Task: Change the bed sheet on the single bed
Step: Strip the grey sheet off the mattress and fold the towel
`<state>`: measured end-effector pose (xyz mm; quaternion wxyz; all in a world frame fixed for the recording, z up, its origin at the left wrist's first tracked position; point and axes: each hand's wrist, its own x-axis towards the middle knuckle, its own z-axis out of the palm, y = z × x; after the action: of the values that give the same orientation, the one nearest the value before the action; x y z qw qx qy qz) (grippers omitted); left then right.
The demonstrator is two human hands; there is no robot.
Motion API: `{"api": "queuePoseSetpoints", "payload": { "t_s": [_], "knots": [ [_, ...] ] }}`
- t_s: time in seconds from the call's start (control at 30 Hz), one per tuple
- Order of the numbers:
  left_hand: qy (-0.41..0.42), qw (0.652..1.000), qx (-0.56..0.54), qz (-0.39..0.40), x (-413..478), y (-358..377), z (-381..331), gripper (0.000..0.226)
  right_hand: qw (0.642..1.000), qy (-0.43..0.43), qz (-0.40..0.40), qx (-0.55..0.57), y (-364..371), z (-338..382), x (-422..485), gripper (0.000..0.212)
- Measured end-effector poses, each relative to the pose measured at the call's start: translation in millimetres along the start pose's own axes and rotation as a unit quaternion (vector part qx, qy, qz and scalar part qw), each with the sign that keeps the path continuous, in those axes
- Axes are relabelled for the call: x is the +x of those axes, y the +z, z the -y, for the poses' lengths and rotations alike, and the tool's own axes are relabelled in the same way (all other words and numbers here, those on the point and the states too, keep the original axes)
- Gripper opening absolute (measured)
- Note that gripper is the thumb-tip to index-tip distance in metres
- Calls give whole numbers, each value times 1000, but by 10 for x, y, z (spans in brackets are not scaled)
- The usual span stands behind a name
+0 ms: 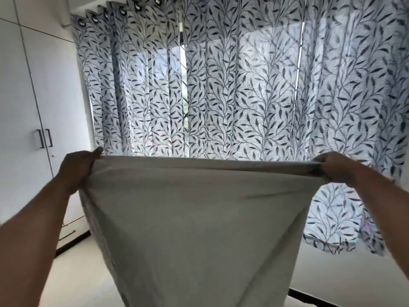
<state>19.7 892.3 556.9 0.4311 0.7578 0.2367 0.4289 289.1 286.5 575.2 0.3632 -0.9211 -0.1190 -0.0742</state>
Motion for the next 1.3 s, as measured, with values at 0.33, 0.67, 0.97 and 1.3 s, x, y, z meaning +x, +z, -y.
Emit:
{"api": "queuePoseSetpoints", "payload": {
  "t_s": [0.33, 0.67, 0.97, 1.3],
  "knots": [
    [-133, 945, -166, 249, 115, -194, 581, 24, 929, 188, -57, 315, 438, 52, 60, 24],
    [-94, 923, -119, 352, 221, -29, 438, 20, 863, 123, -32, 489, 441, 209, 174, 22],
    [-50, 977, -178, 103, 278, 54, 357, 40, 767, 104, 22, 633, 157, 133, 138, 23],
    [-73, 985, -119, 104, 411, 399, 207, 37, 757, 38, 45, 650, 285, 273, 245, 32]
  ]
}}
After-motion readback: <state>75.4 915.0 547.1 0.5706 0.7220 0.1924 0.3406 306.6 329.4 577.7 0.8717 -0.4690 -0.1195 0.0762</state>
